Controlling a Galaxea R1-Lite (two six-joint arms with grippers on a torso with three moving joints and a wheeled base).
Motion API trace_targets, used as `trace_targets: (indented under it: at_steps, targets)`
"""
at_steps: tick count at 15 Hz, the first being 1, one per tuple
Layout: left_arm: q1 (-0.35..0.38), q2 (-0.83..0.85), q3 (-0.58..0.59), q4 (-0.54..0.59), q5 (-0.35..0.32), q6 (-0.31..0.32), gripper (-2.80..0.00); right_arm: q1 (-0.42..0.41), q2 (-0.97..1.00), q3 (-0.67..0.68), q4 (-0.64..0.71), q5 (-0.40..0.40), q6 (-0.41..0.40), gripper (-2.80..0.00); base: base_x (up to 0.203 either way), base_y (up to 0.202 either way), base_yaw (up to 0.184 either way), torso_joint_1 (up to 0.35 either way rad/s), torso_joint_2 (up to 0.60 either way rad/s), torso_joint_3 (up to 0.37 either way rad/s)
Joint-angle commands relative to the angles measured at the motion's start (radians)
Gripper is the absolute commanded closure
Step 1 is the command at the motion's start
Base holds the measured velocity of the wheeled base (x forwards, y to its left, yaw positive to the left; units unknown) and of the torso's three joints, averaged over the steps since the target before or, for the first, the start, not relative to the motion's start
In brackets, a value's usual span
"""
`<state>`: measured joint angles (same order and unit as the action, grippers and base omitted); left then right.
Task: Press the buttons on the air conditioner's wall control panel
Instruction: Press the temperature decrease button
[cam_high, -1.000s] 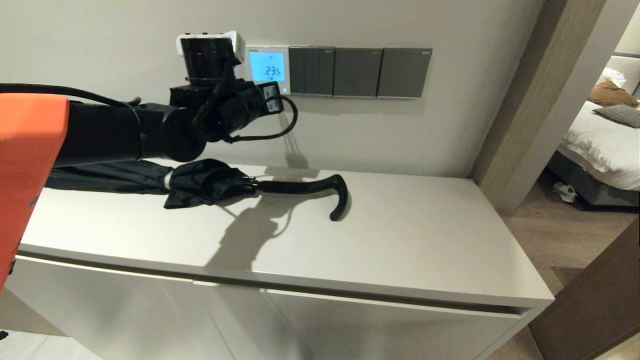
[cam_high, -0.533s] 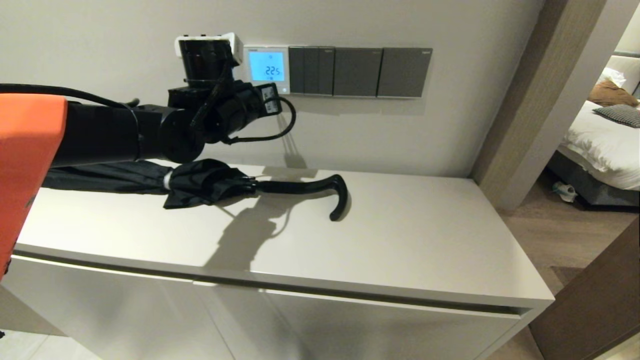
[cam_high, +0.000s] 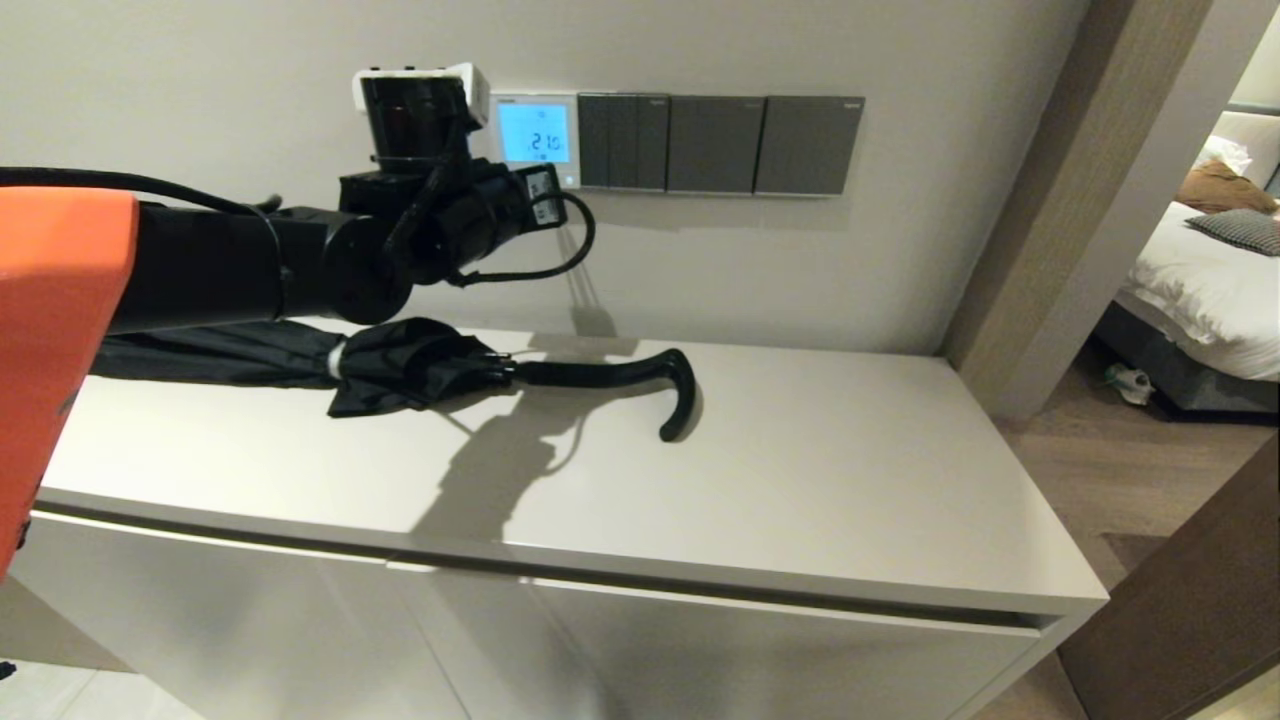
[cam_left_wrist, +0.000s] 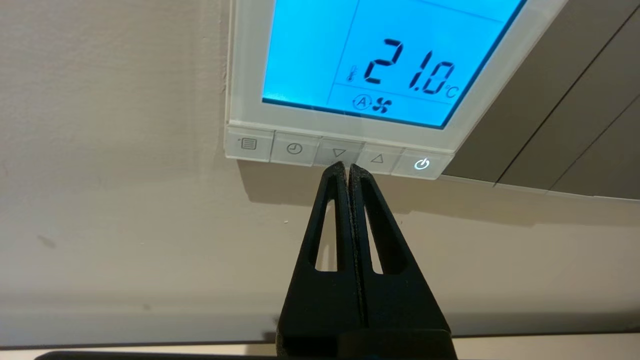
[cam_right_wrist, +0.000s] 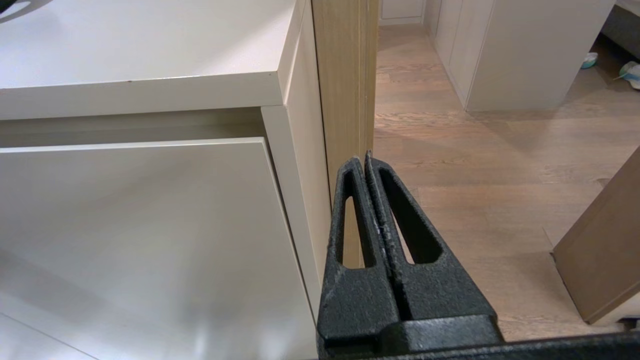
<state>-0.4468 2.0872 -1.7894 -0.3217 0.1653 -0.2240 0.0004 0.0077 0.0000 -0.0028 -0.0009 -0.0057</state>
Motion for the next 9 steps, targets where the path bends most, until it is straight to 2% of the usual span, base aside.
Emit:
trace_targets:
  at_steps: [1, 4, 9]
  targets:
    - [0.000, 0.005, -0.005, -0.004, 0.002, -0.001, 0.00, 0.000, 0.002, 0.003, 0.000, 0.000, 0.000, 0.00, 0.000, 0.000, 0.000, 0.000, 0.00, 0.000]
    - [0.000, -0.008, 0.032, -0.015, 0.002, -0.003, 0.00, 0.001, 0.002, 0.003, 0.000, -0.001, 0.000, 0.00, 0.000, 0.000, 0.000, 0.000, 0.00, 0.000]
    - [-0.004, -0.136, 0.211, -0.071, 0.000, 0.008, 0.00, 0.001, 0.000, 0.003, 0.000, -0.001, 0.000, 0.00, 0.000, 0.000, 0.000, 0.000, 0.00, 0.000]
